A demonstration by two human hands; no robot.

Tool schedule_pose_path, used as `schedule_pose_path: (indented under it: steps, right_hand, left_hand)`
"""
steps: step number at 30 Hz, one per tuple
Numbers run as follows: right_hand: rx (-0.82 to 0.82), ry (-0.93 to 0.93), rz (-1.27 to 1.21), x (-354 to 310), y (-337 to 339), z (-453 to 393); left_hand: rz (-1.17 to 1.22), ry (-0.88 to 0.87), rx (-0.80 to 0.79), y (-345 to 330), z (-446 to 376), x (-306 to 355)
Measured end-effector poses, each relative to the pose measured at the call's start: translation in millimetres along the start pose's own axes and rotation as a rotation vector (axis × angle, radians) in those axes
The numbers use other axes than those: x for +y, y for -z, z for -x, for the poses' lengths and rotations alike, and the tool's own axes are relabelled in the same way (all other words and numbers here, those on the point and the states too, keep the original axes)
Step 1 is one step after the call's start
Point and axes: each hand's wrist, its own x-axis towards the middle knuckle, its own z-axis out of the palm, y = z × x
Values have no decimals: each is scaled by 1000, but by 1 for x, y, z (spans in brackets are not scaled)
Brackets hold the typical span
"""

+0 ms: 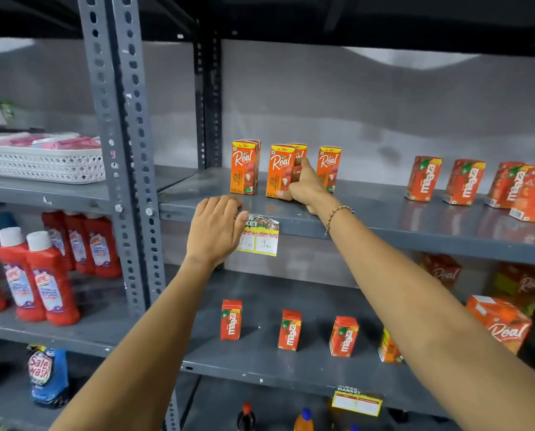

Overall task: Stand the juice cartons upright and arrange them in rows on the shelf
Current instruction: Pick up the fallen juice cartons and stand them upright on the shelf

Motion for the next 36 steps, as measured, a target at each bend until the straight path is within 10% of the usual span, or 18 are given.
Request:
schedule_pose_path:
  steps: [20,27,36]
  right_hand:
    - [130,108,131,12,33,46]
    - [402,378,237,75,172,130]
    - [700,162,162,160,428,186]
  left_hand:
    - [127,92,128,1,7,35]
    - [120,40,90,-15,0,172]
    - [188,-161,45,-42,-34,406]
